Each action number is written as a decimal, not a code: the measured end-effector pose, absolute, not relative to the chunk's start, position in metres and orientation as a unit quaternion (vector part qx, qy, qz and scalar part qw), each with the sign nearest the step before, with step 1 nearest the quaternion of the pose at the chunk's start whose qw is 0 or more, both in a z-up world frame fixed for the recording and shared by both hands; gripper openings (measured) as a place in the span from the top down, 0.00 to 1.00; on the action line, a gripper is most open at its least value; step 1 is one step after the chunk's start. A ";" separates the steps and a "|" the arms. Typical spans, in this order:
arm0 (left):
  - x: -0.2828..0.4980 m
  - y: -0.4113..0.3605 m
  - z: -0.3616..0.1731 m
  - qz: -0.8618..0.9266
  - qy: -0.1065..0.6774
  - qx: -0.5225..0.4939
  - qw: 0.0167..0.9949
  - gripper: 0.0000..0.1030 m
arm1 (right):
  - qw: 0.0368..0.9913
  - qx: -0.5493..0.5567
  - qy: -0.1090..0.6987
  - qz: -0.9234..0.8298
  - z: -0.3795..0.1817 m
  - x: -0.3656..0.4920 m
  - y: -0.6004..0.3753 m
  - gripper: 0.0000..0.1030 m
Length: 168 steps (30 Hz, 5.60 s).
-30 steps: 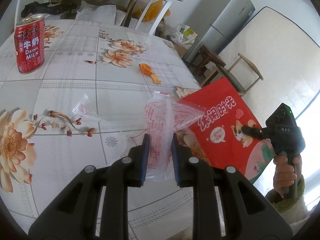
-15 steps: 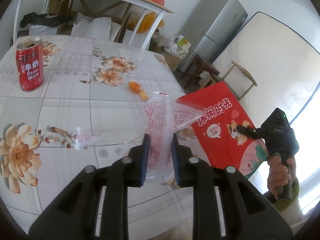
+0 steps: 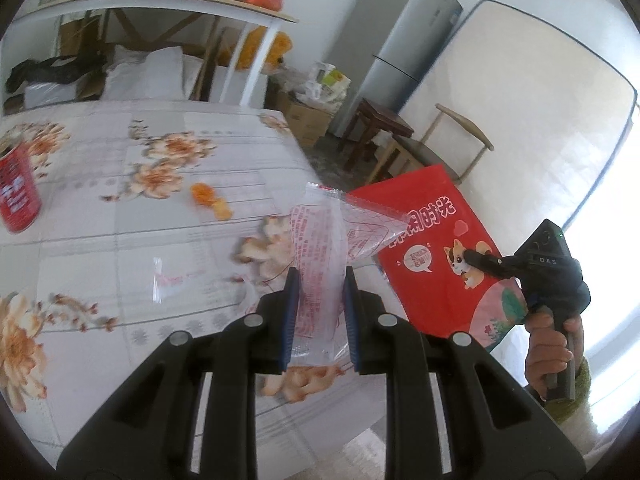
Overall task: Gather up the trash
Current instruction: 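Lift the clear plastic bag with the left gripper while the right gripper lifts the red snack bag, then carry both bags over the blue wastebasket and open both grippers, then move both open grippers back over the table toward the red can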
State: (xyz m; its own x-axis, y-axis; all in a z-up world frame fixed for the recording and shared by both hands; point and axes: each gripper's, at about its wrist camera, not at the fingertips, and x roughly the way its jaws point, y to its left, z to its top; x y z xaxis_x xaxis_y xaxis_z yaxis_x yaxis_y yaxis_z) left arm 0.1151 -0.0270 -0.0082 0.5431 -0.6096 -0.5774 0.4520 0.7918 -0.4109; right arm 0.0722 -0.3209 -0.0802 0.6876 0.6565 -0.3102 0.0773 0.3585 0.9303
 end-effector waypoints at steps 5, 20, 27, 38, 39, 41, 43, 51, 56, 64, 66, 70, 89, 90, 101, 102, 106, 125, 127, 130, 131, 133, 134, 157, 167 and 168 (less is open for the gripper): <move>0.118 -0.059 -0.001 -0.328 0.368 -0.088 0.866 0.81 | 0.752 0.549 0.321 0.174 -0.084 0.053 -0.349 0.97; 0.163 -0.170 0.003 -0.415 0.435 -0.051 0.798 0.81 | 0.775 0.587 0.234 0.013 -0.104 -0.031 -0.437 0.97; 0.183 -0.245 -0.022 -0.439 0.486 -0.015 0.755 0.81 | 0.753 0.619 0.210 -0.079 -0.144 -0.057 -0.478 0.97; 0.196 -0.281 -0.056 -0.437 0.527 -0.007 0.729 0.81 | 0.688 0.643 0.209 -0.265 -0.232 -0.035 -0.531 0.97; 0.197 -0.281 -0.059 -0.434 0.530 -0.007 0.728 0.81 | 0.680 0.643 0.207 -0.287 -0.239 -0.032 -0.534 0.97; 0.200 -0.282 -0.062 -0.430 0.534 -0.007 0.728 0.81 | 0.667 0.644 0.202 -0.316 -0.252 -0.025 -0.537 0.96; 0.204 -0.286 -0.064 -0.427 0.536 -0.006 0.728 0.81 | 0.650 0.645 0.195 -0.351 -0.266 -0.020 -0.536 0.96; 0.210 -0.293 -0.069 -0.422 0.543 -0.005 0.726 0.81 | 0.584 0.632 0.199 -0.469 -0.308 -0.012 -0.524 0.96; 0.215 -0.295 -0.072 -0.424 0.545 -0.006 0.723 0.81 | 0.572 0.615 0.215 -0.498 -0.325 0.006 -0.523 0.96; 0.217 -0.290 -0.074 -0.424 0.546 -0.012 0.722 0.81 | 0.555 0.651 0.208 -0.475 -0.342 0.025 -0.519 0.94; 0.217 -0.290 -0.074 -0.423 0.547 -0.015 0.723 0.81 | 0.561 0.654 0.217 -0.459 -0.342 0.031 -0.519 0.92; 0.217 -0.286 -0.076 -0.423 0.547 -0.019 0.722 0.81 | 0.569 0.665 0.264 -0.406 -0.348 0.040 -0.514 0.61; 0.215 -0.274 -0.072 -0.430 0.539 -0.028 0.724 0.81 | 0.586 0.626 0.339 -0.387 -0.358 0.067 -0.483 0.96; 0.215 -0.275 -0.071 -0.429 0.540 -0.028 0.724 0.81 | 0.585 0.619 0.342 -0.397 -0.362 0.070 -0.483 0.96; 0.218 -0.279 -0.070 -0.429 0.542 -0.024 0.722 0.81 | 0.629 0.494 0.452 -0.395 -0.387 0.104 -0.494 0.87; 0.218 -0.280 -0.070 -0.430 0.543 -0.022 0.721 0.81 | 0.639 0.479 0.457 -0.392 -0.380 0.099 -0.494 0.80; 0.218 -0.298 -0.072 -0.433 0.550 -0.003 0.714 0.81 | 0.679 0.455 0.436 -0.377 -0.341 0.066 -0.493 0.49; 0.207 -0.430 -0.130 -0.437 0.608 0.089 0.656 0.30 | 0.658 0.499 0.353 -0.439 -0.279 -0.153 -0.499 0.41; 0.206 -0.414 -0.114 -0.442 0.595 0.086 0.666 0.30 | 0.659 0.504 0.354 -0.432 -0.281 -0.148 -0.498 0.41; 0.208 -0.383 -0.092 -0.443 0.585 0.069 0.676 0.29 | 0.668 0.509 0.341 -0.422 -0.276 -0.137 -0.495 0.41; 0.209 -0.369 -0.085 -0.443 0.589 0.052 0.674 0.29 | 0.674 0.508 0.337 -0.417 -0.273 -0.133 -0.492 0.41; 0.209 -0.349 -0.074 -0.442 0.593 0.021 0.673 0.29 | 0.691 0.503 0.332 -0.399 -0.263 -0.120 -0.487 0.41; 0.207 -0.332 -0.067 -0.444 0.590 0.001 0.674 0.29 | 0.699 0.500 0.330 -0.390 -0.258 -0.115 -0.486 0.41; 0.130 -0.013 -0.030 -0.261 0.437 -0.098 0.855 0.20 | 0.861 0.391 0.305 -0.111 -0.087 0.010 -0.363 0.30; 0.120 0.083 -0.039 -0.139 0.399 -0.114 0.899 0.19 | 0.911 0.241 0.330 0.063 -0.012 0.107 -0.228 0.20; 0.121 0.091 -0.040 -0.127 0.397 -0.116 0.902 0.19 | 0.913 0.218 0.334 0.088 -0.004 0.118 -0.207 0.18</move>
State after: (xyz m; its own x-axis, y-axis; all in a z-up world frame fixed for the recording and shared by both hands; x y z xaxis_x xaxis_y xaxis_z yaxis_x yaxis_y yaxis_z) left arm 0.1205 0.0905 -0.0396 0.6529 -0.3216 -0.6858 0.1372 0.9406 -0.3104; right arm 0.1183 -0.2073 -0.0045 0.7609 0.3069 -0.5718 -0.0160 0.8897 0.4562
